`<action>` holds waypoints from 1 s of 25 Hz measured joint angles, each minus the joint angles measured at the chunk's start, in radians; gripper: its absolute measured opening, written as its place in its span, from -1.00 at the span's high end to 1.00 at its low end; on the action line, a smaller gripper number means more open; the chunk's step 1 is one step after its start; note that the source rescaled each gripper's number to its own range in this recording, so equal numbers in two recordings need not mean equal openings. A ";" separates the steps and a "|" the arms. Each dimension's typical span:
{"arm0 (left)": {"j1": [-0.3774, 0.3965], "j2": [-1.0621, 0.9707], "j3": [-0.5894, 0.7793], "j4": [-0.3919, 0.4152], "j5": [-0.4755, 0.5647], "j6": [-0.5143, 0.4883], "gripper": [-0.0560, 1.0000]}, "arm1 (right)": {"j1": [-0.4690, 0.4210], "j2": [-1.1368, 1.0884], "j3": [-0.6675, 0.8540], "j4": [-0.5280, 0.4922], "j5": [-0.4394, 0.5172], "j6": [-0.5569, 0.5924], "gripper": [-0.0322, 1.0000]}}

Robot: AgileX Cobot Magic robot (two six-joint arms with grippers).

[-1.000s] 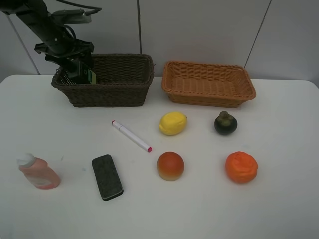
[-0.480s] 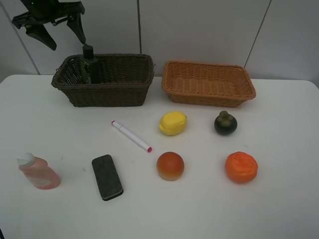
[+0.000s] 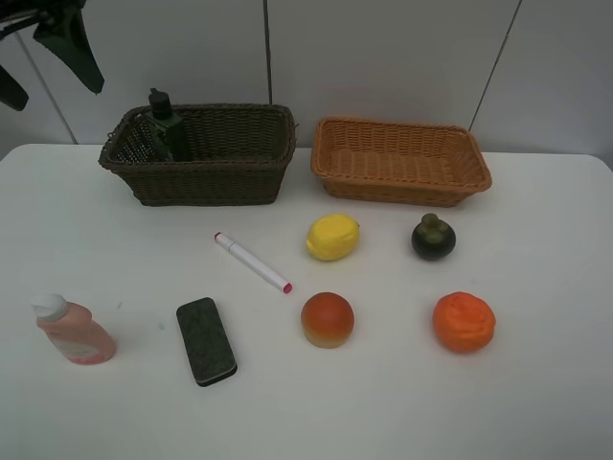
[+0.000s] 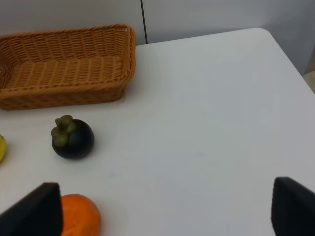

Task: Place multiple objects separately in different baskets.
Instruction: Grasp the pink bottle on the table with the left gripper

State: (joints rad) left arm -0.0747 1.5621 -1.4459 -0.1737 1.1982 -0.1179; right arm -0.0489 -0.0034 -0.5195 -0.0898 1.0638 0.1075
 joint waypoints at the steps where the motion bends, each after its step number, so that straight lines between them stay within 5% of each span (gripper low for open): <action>1: 0.000 -0.056 0.063 0.000 0.000 0.000 -1.00 | 0.000 0.000 0.000 0.000 0.000 0.000 -1.00; 11: 0.000 -0.327 0.509 0.010 0.000 0.124 -1.00 | 0.000 0.000 0.000 0.000 0.000 0.000 -1.00; 19: 0.000 -0.302 0.670 -0.002 -0.016 -0.169 -1.00 | 0.000 0.000 0.000 0.000 0.000 0.000 -1.00; 25: 0.000 -0.283 0.764 -0.002 -0.191 -0.256 -1.00 | 0.000 0.000 0.000 0.000 0.000 0.000 -1.00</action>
State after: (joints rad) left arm -0.0747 1.2795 -0.6824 -0.1761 1.0073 -0.3737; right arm -0.0489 -0.0034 -0.5195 -0.0898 1.0638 0.1075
